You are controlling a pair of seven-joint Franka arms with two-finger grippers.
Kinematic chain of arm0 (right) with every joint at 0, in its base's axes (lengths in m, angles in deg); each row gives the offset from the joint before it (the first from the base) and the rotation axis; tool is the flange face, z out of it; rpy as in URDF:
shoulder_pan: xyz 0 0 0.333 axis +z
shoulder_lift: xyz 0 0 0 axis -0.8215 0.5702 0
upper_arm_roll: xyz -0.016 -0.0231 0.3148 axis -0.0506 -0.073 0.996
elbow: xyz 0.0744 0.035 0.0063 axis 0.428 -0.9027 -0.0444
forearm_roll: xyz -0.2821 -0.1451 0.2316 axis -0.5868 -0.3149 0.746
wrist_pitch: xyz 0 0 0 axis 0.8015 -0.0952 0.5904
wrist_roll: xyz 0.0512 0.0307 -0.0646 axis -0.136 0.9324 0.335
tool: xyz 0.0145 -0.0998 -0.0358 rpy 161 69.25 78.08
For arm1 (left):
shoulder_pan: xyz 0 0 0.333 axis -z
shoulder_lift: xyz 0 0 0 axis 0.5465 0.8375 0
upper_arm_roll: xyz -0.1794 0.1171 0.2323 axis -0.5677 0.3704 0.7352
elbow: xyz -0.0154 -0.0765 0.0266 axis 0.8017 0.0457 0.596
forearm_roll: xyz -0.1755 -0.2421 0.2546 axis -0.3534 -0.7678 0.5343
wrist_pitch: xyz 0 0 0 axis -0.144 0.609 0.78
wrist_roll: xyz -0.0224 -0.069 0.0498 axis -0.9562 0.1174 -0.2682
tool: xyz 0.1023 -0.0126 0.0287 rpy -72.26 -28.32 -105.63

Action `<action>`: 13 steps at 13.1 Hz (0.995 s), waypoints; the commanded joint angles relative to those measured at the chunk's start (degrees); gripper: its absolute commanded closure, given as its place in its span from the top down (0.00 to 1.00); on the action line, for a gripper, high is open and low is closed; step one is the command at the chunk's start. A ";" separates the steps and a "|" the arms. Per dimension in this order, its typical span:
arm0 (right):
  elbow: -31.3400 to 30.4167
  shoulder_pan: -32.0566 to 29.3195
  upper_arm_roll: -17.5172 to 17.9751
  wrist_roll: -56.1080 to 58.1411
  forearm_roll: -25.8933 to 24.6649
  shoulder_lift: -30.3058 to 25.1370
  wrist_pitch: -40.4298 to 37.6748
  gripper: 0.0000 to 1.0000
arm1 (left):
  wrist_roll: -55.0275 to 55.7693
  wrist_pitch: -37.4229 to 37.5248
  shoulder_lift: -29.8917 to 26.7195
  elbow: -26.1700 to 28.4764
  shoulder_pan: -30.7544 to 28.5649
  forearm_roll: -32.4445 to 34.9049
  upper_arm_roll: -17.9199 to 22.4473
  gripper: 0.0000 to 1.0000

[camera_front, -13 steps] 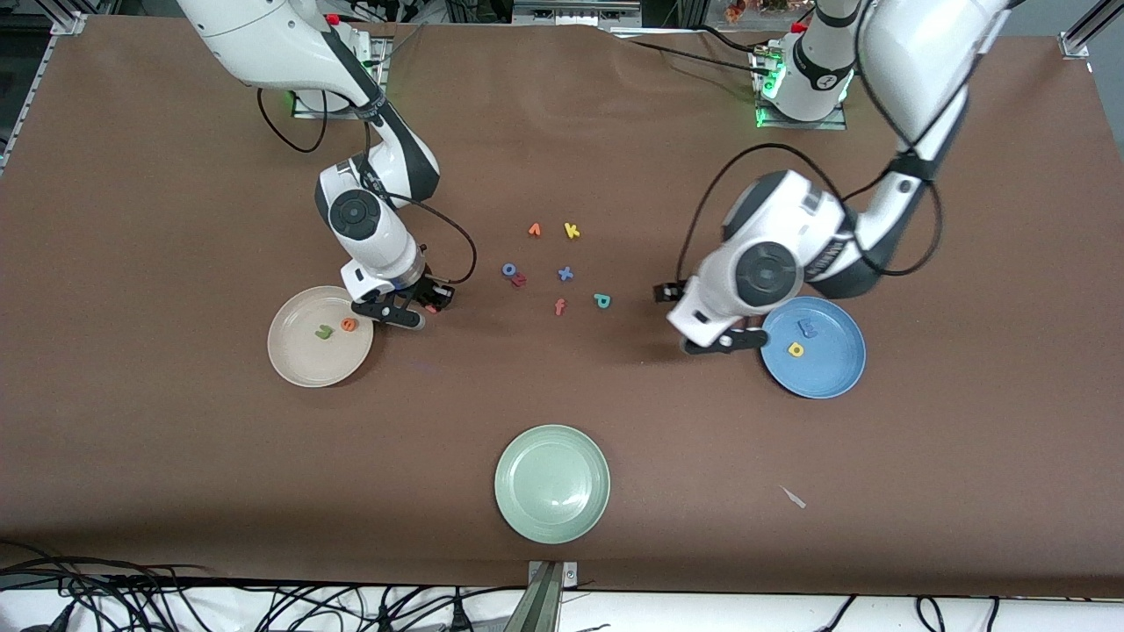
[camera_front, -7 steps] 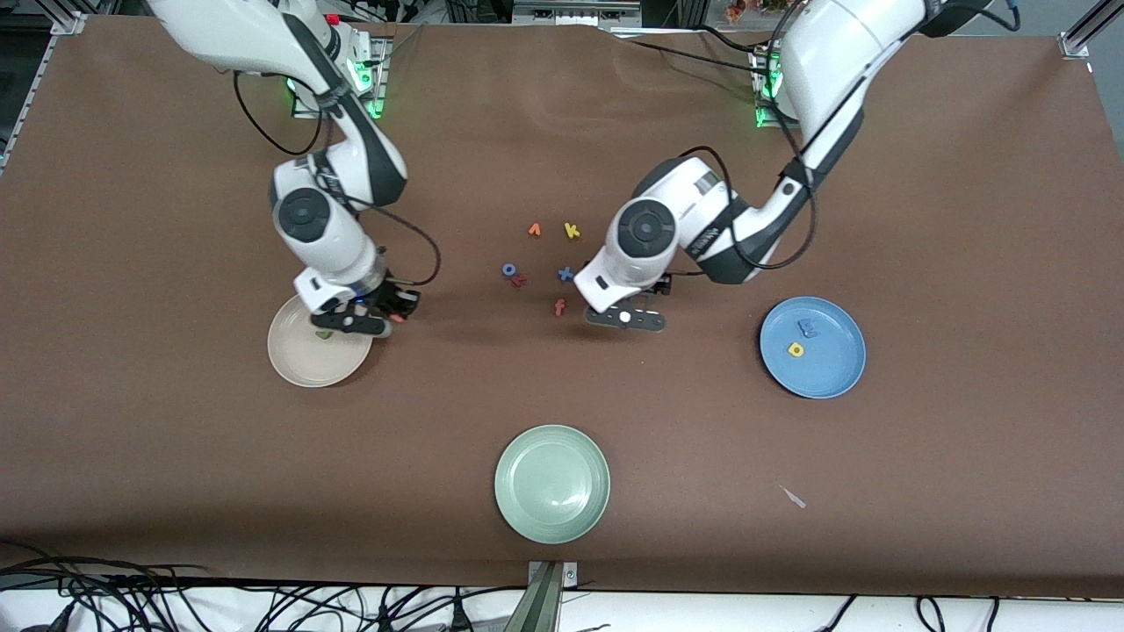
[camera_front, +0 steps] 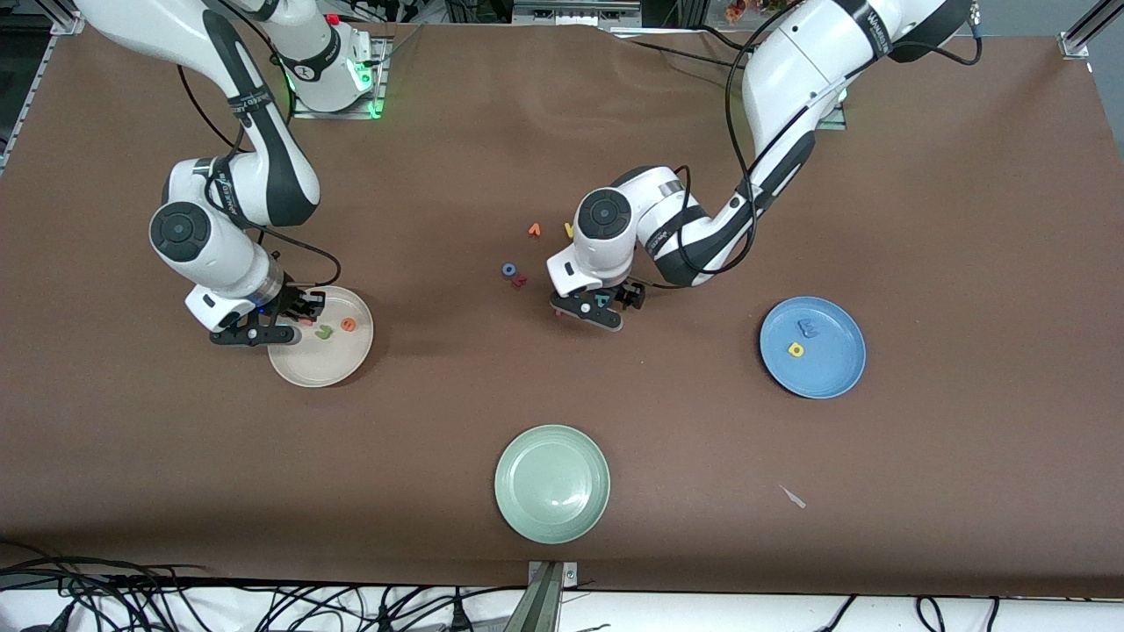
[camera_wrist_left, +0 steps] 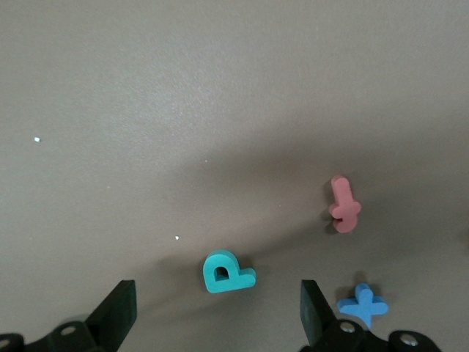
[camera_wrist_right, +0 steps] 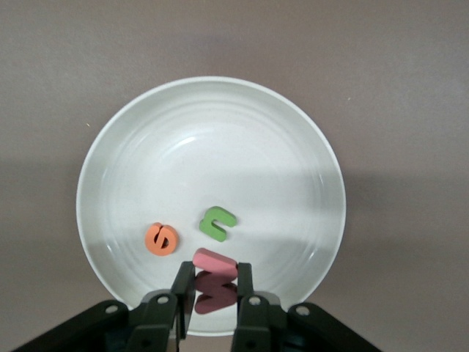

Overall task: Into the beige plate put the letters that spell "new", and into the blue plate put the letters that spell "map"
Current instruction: 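Drop the pink w on the cream plate while the left gripper reaches teal p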

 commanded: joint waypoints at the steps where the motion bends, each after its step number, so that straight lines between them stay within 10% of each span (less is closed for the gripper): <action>1: -0.49 -1.12 0.12 1.63 -0.26 -0.37 -0.28 0.23 | -1.18 -0.47 0.59 0.71 0.70 1.63 0.51 0.96; 6: -0.49 -3.06 0.03 5.23 -0.26 -1.24 -0.36 0.55 | -3.56 -0.56 1.90 1.07 0.44 6.28 0.43 0.82; 8: 0.21 -3.15 0.03 5.06 0.09 -1.33 -0.28 0.96 | -3.73 -1.34 1.99 1.07 0.35 6.46 0.43 0.75; 13: 9.05 -3.15 0.21 4.70 0.27 -3.18 -9.63 1.00 | -3.82 -3.01 2.43 0.71 0.44 6.55 0.43 0.74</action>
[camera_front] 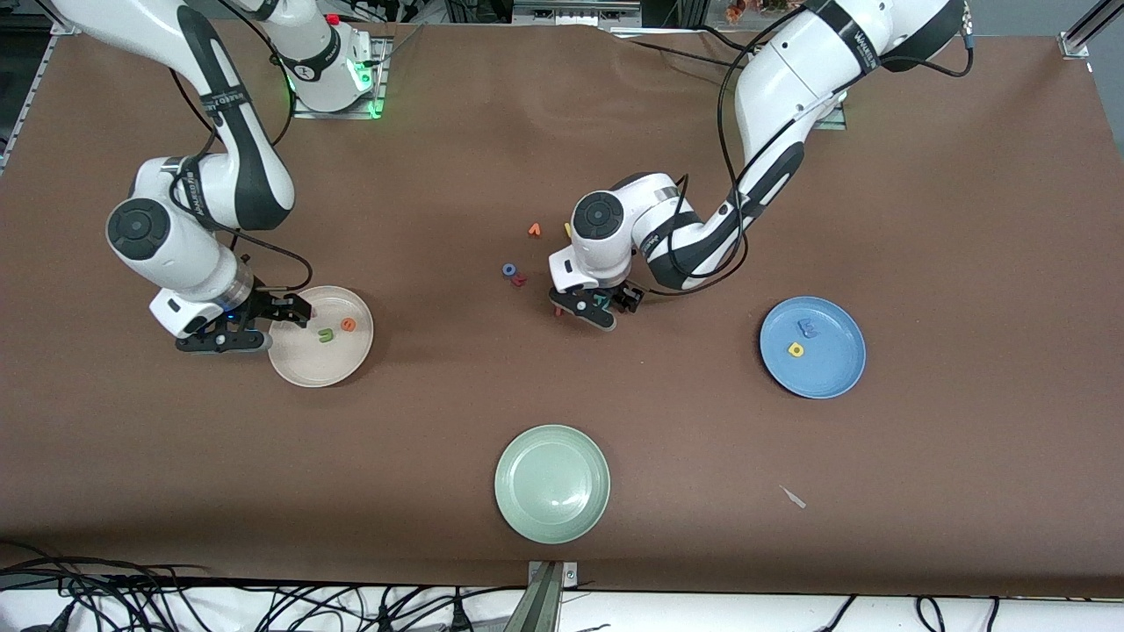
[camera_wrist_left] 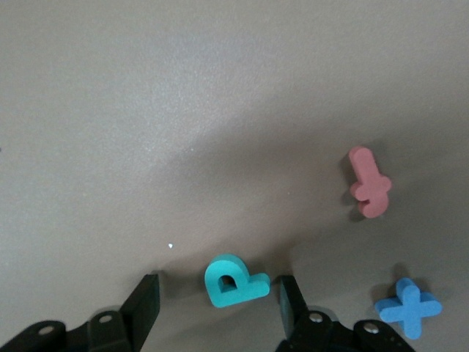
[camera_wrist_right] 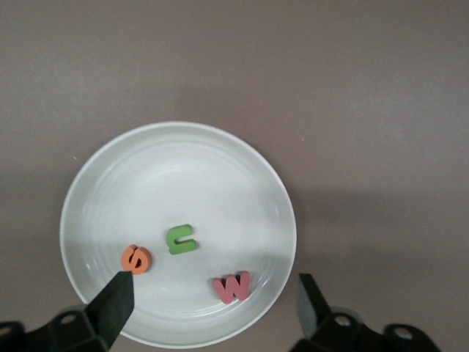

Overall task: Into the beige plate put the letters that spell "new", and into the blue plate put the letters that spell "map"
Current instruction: 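Drop the pink w on the cream plate while the left gripper reaches teal p, then retract the right gripper to rest while the left gripper grasps the teal p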

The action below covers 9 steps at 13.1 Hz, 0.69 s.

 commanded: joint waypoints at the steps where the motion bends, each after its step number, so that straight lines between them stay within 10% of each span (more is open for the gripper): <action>1: 9.34 -0.42 0.46 0.65 0.35 -1.69 -12.56 1.00 | -0.58 -1.70 0.69 -0.58 0.12 1.85 0.09 0.74; 5: 20.70 -0.51 0.73 0.74 1.13 -5.72 -29.18 1.00 | -0.58 -1.71 0.60 -0.23 0.20 1.85 0.09 0.62; 9: 29.58 -0.86 0.38 1.18 1.76 -8.47 -42.13 1.00 | -0.58 -1.53 0.08 -0.32 0.73 1.85 -0.09 0.22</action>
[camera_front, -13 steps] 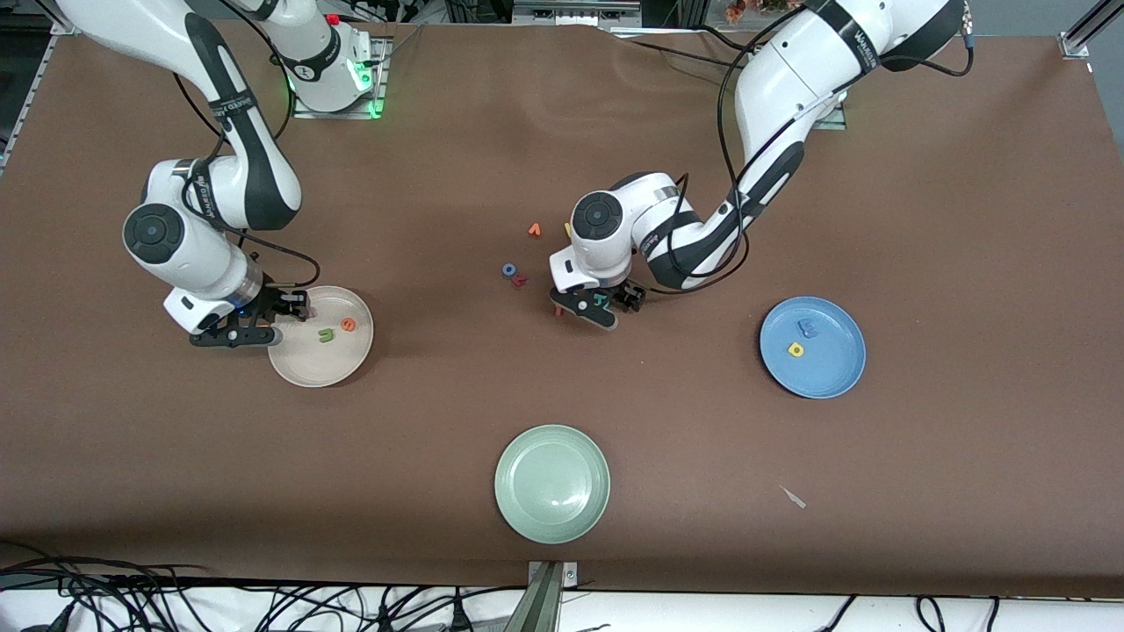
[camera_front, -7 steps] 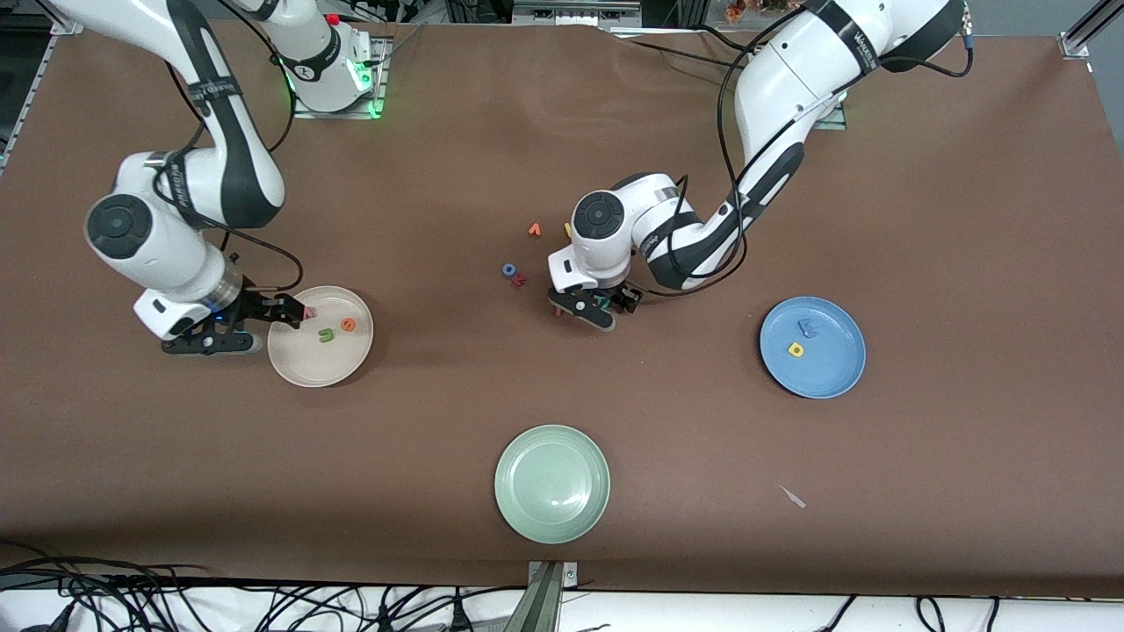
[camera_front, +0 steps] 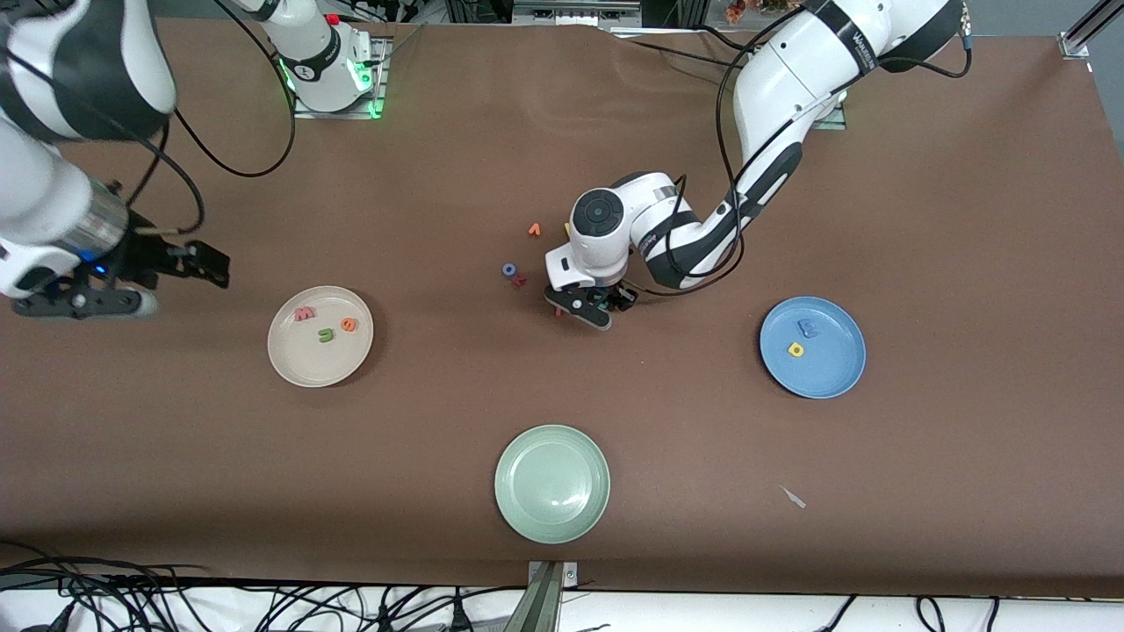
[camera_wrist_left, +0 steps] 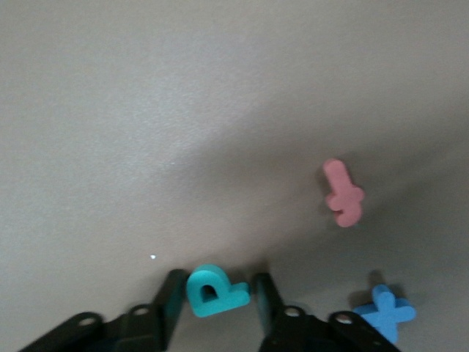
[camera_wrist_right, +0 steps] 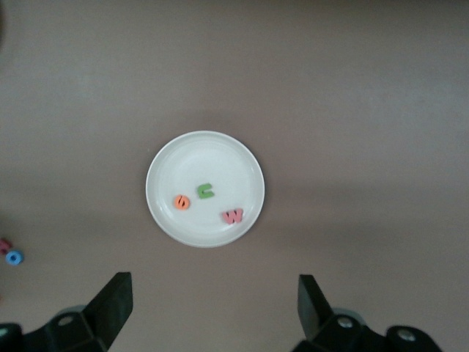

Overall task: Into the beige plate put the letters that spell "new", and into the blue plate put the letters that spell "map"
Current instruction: 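Retract the right gripper to rest while the left gripper grasps the teal p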

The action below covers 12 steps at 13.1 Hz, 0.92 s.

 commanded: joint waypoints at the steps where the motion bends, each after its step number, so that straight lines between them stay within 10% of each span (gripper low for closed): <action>1: 4.88 -0.93 0.21 1.26 1.00 0.87 -4.35 1.00 | -0.89 0.43 -0.43 -0.57 0.39 1.79 0.15 0.19; 12: 5.24 -1.11 -0.58 1.35 3.20 0.44 -6.99 1.00 | -13.62 10.19 -11.34 -1.89 -17.33 0.03 -0.12 0.20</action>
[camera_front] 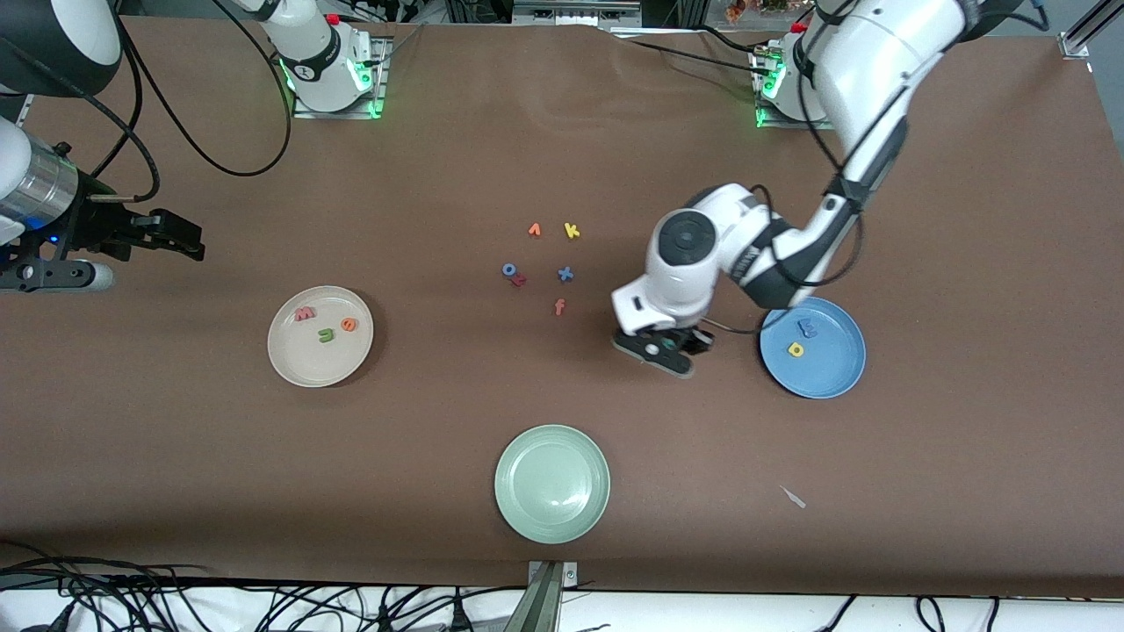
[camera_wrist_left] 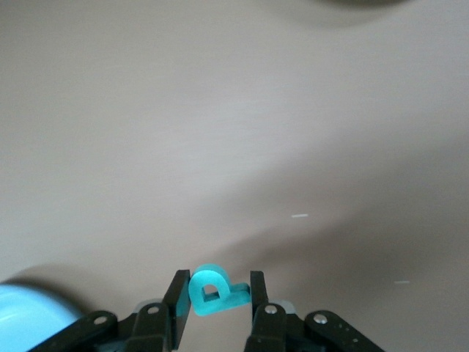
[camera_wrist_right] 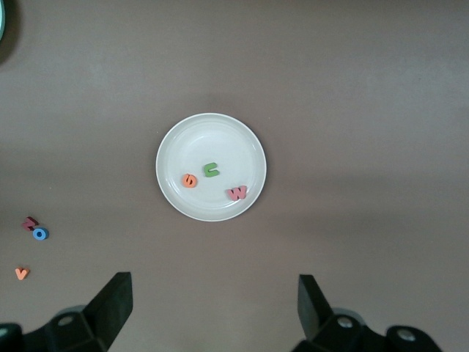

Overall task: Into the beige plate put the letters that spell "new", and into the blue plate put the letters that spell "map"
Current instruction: 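Carry the teal p with the left gripper and release it on the blue plate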

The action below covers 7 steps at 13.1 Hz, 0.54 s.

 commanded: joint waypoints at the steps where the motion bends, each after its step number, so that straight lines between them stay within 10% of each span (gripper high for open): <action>1: 1.66 -0.45 0.05 1.02 1.14 0.34 -1.60 1.00 | -6.02 2.66 -3.06 0.51 -5.69 0.00 -0.25 0.21; 7: 3.68 -0.54 0.05 0.94 0.88 0.78 -0.90 1.00 | -16.14 3.80 -0.79 3.41 -13.79 0.17 0.01 0.25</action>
